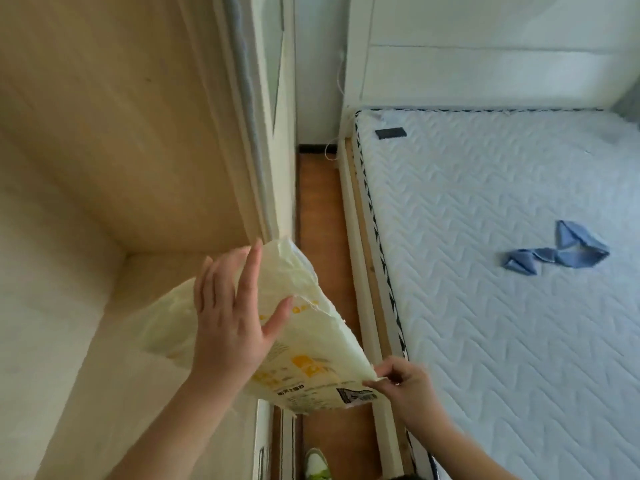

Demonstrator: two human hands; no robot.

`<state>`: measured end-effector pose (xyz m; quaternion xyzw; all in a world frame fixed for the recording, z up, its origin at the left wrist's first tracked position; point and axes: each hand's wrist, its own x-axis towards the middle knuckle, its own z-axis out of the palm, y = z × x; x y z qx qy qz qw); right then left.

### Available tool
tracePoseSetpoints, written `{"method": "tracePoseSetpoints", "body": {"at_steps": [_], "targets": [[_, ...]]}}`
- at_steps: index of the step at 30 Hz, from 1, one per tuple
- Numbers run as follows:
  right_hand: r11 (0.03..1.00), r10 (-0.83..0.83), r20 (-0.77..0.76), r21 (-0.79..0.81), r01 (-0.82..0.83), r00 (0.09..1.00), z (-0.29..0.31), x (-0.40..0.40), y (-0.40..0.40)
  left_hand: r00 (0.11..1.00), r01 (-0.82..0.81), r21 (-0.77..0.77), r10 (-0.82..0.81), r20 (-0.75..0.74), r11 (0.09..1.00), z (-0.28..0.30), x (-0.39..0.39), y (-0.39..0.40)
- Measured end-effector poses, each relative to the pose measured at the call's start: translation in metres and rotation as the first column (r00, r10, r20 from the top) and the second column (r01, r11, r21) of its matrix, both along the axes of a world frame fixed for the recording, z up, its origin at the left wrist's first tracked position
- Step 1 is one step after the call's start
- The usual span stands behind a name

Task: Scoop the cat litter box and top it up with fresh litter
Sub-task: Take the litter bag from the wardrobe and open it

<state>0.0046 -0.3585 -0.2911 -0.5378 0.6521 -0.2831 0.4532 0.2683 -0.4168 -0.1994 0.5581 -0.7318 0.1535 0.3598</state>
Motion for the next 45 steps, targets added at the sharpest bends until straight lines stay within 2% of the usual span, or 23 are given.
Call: {"method": "tracePoseSetpoints", "body": {"at_steps": [4,9,14,18,22,26,31,40,45], "targets": [[0.988,-0.153,0.013,-0.005,0.154,0.988,0.008,-0.026,0.02,0.968,0.227,-0.051,-0.231,-0.094,0.973,0.022,-0.038,-0.019],[0.94,-0.336,-0.041,-0.066,0.333,0.941,0.008,-0.063,0.048,0.829,0.528,-0.091,-0.536,-0.162,0.844,0.039,-0.102,-0.027],[0.898,-0.44,-0.125,-0.066,0.435,0.889,-0.002,-0.098,0.085,0.703,0.688,-0.053,-0.684,-0.194,0.723,0.048,-0.168,-0.017],[0.795,-0.606,-0.103,-0.081,0.601,0.789,-0.005,-0.121,0.108,0.582,0.808,0.025,-0.789,-0.198,0.589,0.052,-0.218,0.007],[0.77,-0.631,-0.085,-0.189,0.609,0.771,0.008,-0.147,0.124,0.53,0.847,0.061,-0.834,-0.152,0.527,0.056,-0.261,0.029],[0.762,-0.607,-0.067,-0.332,0.555,0.792,0.052,-0.178,0.142,0.464,0.885,0.102,-0.878,-0.116,0.455,0.056,-0.302,0.045],[0.699,-0.619,-0.041,-0.484,0.527,0.784,0.104,-0.212,0.17,0.392,0.911,0.173,-0.916,-0.089,0.374,0.051,-0.355,0.075],[0.528,-0.775,-0.039,-0.588,0.613,0.631,0.138,-0.272,0.224,0.257,0.952,0.206,-0.957,-0.134,0.227,0.05,-0.437,0.135],[0.459,-0.839,-0.024,-0.566,0.685,0.543,0.158,-0.29,0.239,0.194,0.959,0.251,-0.949,-0.25,0.13,0.063,-0.472,0.145]]}}
